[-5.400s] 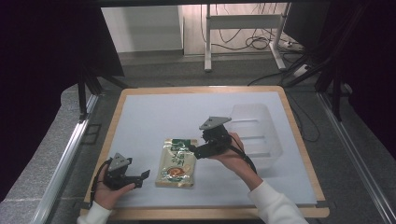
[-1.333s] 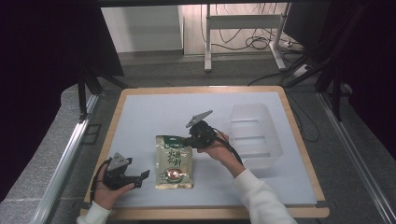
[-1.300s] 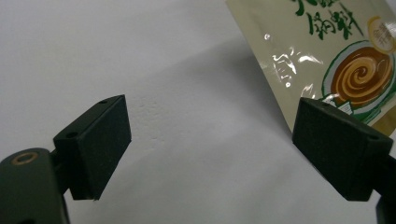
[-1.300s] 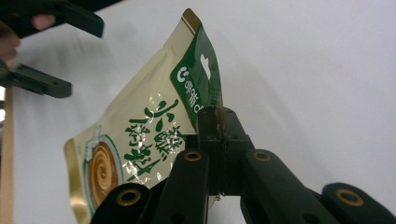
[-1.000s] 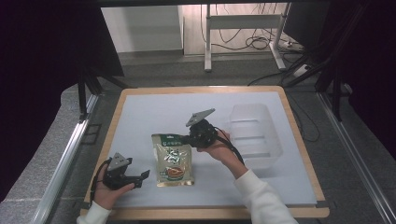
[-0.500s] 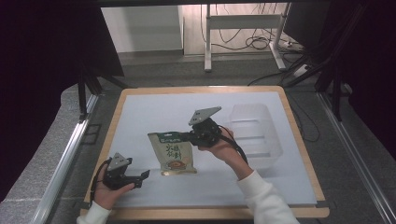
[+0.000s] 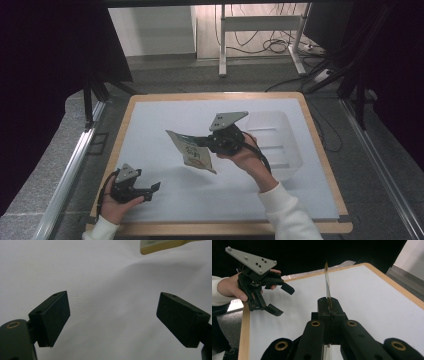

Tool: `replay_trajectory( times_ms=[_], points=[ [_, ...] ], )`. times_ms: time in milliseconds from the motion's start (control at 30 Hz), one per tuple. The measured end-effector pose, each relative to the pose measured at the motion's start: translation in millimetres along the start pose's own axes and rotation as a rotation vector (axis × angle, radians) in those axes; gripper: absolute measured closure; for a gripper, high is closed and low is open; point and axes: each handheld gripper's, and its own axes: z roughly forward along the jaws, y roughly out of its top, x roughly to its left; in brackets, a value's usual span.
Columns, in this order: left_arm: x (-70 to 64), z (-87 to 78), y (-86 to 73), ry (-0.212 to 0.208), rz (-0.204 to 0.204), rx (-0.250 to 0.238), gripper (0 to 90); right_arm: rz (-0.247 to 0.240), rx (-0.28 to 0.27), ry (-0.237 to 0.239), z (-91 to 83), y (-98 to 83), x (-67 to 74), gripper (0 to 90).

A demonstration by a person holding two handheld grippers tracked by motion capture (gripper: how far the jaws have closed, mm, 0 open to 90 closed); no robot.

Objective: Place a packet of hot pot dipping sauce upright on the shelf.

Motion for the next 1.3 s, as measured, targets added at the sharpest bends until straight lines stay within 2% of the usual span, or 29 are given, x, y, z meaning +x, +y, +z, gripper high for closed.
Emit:
replay_trajectory(
  times_ms=[567, 900, 1300],
  points=[
    [-0.3, 0.9, -0.3, 0.006, 0.002, 0.008, 11.5, 0.008, -0.045, -0.024, -34.3, 2.4, -5.2, 89.5],
    [-0.6, 1.6, -0.2, 0.007, 0.005, 0.012, 11.5, 0.014, -0.054, -0.034, -56.3, 1.6, -9.5, 89.5],
    [-0.8, 1.7, -0.3, 0.008, 0.003, 0.011, 11.5, 0.033, -0.08, -0.079, -86.6, -4.7, -17.5, 89.6]
  ],
)
